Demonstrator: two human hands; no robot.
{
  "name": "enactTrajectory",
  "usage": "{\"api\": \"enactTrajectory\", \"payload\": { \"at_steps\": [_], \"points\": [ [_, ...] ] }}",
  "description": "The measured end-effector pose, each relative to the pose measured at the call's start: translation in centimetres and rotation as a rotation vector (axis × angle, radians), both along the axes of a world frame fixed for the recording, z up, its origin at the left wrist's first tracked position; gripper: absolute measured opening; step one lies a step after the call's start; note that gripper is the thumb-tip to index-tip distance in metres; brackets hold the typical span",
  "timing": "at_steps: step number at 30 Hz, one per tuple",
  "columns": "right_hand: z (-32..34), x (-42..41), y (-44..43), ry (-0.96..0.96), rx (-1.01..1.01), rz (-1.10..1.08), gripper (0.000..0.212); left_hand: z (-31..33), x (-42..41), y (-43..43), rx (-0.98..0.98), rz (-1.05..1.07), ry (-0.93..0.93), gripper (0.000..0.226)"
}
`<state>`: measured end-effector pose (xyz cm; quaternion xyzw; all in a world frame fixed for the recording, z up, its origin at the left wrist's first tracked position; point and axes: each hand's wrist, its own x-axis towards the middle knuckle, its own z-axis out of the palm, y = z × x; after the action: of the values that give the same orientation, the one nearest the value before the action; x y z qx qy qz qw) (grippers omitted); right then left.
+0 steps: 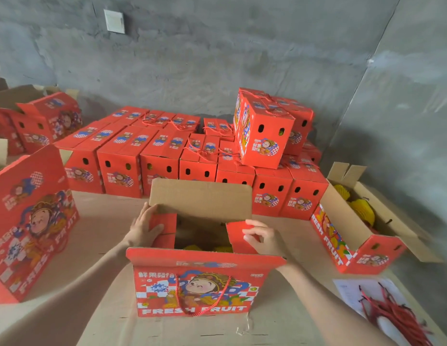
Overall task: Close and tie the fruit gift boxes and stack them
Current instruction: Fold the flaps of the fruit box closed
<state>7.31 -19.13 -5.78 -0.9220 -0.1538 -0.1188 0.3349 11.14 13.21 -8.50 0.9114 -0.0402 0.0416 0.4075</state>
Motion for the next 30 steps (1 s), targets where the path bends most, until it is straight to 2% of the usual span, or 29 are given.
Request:
{"api": "enactTrajectory", "payload": {
  "at_steps": [2, 4, 7, 10, 14, 17, 19, 20, 21, 23, 24, 25, 27, 28, 30],
  "points": [
    [-0.2, 0.0, 0.0, -0.096, -0.044, 0.016, 0.008, 0.1, 0.0, 0.0, 0.115, 0.092, -0.123, 0.053],
    [0.0, -0.4, -0.2, -0.048, 0.032, 0.062, 0.001, 0.1, -0.6, 0.0, 0.14, 0.131, -0.203, 0.045],
    [0.5, -1.3, -1.6, 0.322, 0.245, 0.153, 0.009, 0.4, -1.8, 0.1, 0.117, 0.102, -0.276, 0.02],
    [0.8, -2.0, -3.1, 0.496, 0.209, 0.222, 0.017, 1.1, -2.6, -0.1, 0.077, 0.117, -0.266, 0.006],
    [1.8, -2.5, -3.3, 0.533, -0.046, 0.325, 0.048, 1.5, -3.1, 0.5, 0.067, 0.117, -0.162, 0.014],
    [2.2, -2.5, -4.1, 0.641, -0.127, 0.376, 0.07, 2.0, -4.2, 1.4, -0.071, 0.009, -0.064, 0.023],
    [2.5, -2.5, -4.6, 0.734, -0.069, 0.471, 0.067, 2.0, -4.8, 1.5, -0.123, -0.016, -0.037, 0.028],
    [2.7, -2.5, -4.6, 0.77, 0.001, 0.496, 0.07, 1.9, -4.9, 1.5, -0.138, 0.002, -0.037, 0.029],
    [2.6, -2.6, -4.5, 0.8, 0.089, 0.483, 0.081, 1.6, -5.0, 1.6, -0.179, 0.041, -0.033, 0.029],
    [2.3, -2.8, -4.1, 0.775, 0.277, 0.343, 0.1, 1.1, -5.4, 1.4, -0.324, 0.138, 0.007, 0.026],
    [2.0, -3.0, -4.0, 0.724, 0.356, 0.244, 0.097, 0.9, -5.5, 1.5, -0.374, 0.163, 0.037, 0.022],
    [1.6, -3.1, -3.8, 0.665, 0.409, 0.164, 0.088, 0.6, -5.5, 1.5, -0.407, 0.167, 0.05, 0.03],
    [1.0, -3.4, -3.0, 0.555, 0.508, 0.083, 0.054, 0.6, -5.6, 1.5, -0.545, 0.179, 0.101, 0.043],
    [0.8, -3.4, -2.5, 0.493, 0.541, 0.054, 0.048, 0.7, -5.6, 1.5, -0.652, 0.186, 0.147, 0.048],
    [0.7, -3.1, -1.5, 0.347, 0.544, -0.033, 0.059, 0.3, -5.3, 1.7, -0.838, 0.135, 0.223, 0.065]
  ]
}}
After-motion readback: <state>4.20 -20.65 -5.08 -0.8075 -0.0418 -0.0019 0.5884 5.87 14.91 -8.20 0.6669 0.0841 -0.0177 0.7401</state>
